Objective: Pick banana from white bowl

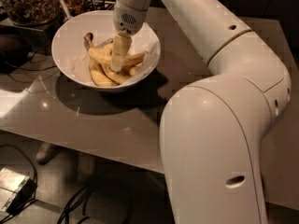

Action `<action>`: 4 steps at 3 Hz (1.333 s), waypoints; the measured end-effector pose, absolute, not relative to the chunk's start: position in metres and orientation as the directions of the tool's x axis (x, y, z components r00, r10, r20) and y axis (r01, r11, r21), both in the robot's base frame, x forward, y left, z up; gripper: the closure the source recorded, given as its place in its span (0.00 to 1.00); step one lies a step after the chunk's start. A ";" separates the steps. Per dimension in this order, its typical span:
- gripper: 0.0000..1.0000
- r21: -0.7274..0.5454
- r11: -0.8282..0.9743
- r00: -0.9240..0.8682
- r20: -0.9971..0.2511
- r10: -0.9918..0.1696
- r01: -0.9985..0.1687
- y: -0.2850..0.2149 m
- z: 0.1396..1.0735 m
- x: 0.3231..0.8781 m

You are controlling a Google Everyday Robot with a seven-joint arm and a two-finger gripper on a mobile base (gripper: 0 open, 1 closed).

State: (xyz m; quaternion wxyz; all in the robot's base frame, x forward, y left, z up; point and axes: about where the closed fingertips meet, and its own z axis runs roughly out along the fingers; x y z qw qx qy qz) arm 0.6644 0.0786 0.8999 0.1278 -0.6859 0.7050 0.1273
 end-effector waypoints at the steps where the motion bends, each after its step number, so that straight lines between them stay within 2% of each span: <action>1: 0.27 0.045 0.051 -0.064 -0.358 -0.932 -0.998 0.069 0.885 0.664; 3: 0.68 0.058 0.067 -0.084 -0.355 -0.931 -0.996 0.062 0.881 0.664; 4: 0.91 0.058 0.067 -0.084 -0.355 -0.931 -0.996 0.062 0.881 0.664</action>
Offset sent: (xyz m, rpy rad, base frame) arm -0.0285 -0.0638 -0.0453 -0.0764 0.1767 -0.0716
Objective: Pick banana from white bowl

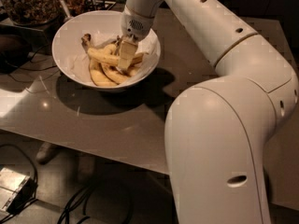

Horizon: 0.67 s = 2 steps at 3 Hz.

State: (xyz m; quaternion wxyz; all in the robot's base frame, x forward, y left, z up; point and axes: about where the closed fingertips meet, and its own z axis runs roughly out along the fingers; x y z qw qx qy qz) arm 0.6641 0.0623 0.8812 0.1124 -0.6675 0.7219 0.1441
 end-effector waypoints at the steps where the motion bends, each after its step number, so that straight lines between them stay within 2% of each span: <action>1: 1.00 0.030 0.069 -0.075 -0.382 -0.921 -0.997 0.068 0.883 0.669; 2: 1.00 -0.034 0.052 -0.031 -0.446 -0.894 -0.998 0.063 0.908 0.652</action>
Offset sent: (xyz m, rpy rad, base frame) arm -0.0623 -0.0175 0.0692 0.1692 -0.1766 0.0469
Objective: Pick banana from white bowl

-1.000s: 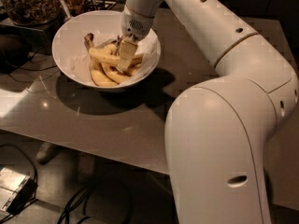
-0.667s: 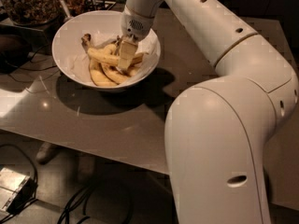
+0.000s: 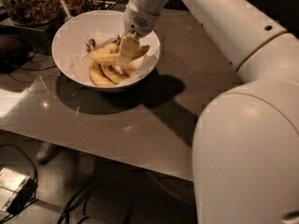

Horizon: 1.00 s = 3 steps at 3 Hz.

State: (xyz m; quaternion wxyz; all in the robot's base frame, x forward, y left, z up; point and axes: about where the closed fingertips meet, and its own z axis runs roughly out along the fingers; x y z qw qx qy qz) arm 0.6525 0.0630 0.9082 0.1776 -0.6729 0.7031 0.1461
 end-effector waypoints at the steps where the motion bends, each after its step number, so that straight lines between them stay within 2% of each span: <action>1: 1.00 -0.124 0.024 0.042 -0.503 -0.863 -0.992 0.050 0.944 0.611; 3: 1.00 -0.220 0.001 0.129 -0.574 -0.808 -0.976 0.026 0.977 0.541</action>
Offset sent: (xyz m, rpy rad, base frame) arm -0.1302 -0.0446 0.0844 0.1659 -0.2242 0.0786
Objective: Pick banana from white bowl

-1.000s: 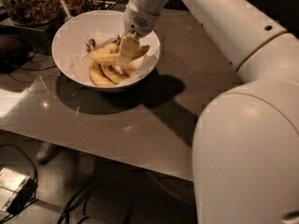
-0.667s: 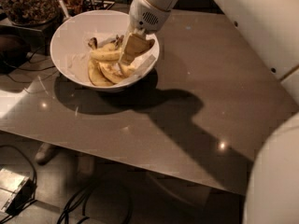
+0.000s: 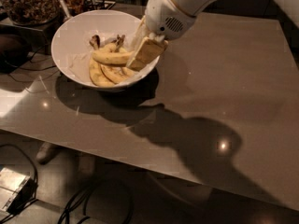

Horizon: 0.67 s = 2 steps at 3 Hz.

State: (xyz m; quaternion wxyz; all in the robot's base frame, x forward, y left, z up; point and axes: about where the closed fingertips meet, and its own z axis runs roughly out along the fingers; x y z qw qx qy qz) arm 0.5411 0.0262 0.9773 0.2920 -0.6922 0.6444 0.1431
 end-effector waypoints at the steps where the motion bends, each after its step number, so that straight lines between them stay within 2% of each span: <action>1: 1.00 -0.247 0.017 0.145 -0.622 -0.770 -0.969 0.009 0.981 0.515; 2: 1.00 -0.275 0.036 0.160 -0.655 -0.738 -0.961 -0.010 0.977 0.497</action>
Offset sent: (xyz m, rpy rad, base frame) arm -0.0630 -0.0641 -0.0083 0.1795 -0.0968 -0.0203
